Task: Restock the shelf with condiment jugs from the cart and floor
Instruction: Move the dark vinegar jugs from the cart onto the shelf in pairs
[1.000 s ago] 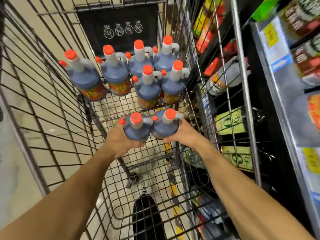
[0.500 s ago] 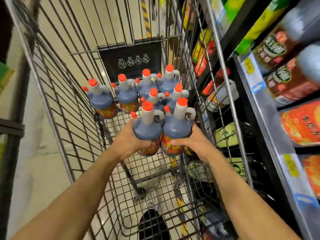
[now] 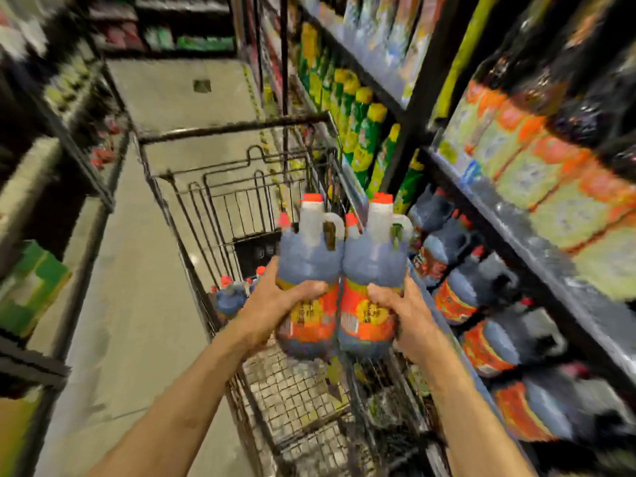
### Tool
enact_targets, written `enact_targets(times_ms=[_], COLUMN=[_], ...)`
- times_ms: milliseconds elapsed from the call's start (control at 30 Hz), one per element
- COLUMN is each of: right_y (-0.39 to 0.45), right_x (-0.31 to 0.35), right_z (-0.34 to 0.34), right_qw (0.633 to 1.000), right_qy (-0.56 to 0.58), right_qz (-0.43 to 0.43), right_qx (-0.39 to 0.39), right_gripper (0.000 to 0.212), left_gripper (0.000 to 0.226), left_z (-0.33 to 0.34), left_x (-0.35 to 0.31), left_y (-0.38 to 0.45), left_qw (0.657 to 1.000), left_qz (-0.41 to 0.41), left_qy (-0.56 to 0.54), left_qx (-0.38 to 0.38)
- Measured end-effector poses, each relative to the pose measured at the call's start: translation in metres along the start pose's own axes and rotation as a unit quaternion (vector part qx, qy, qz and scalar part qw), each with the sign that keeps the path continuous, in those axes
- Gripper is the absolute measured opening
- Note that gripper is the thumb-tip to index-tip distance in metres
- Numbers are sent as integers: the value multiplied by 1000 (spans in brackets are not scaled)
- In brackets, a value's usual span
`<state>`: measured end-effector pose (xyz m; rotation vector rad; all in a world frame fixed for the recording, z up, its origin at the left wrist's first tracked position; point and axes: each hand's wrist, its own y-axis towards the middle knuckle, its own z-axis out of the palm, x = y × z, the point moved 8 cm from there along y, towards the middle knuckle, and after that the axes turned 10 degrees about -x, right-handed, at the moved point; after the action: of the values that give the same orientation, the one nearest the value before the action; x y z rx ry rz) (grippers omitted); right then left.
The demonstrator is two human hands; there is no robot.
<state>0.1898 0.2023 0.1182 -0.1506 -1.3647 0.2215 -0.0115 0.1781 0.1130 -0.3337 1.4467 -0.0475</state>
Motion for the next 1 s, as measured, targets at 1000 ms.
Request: enact_targets(times_ms=[1000], right_y=[-573], right_x=[89], right_z=[-90], right_qw=[875], right_qy=[68], right_qz=[-201], right_qx=[-436], right_gripper=[59], left_gripper=[42], left_z=[166], left_x=[-91], left_y=[-436], left_qw=[878], left_qz=[39], left_qy=[26], left_qx=[477])
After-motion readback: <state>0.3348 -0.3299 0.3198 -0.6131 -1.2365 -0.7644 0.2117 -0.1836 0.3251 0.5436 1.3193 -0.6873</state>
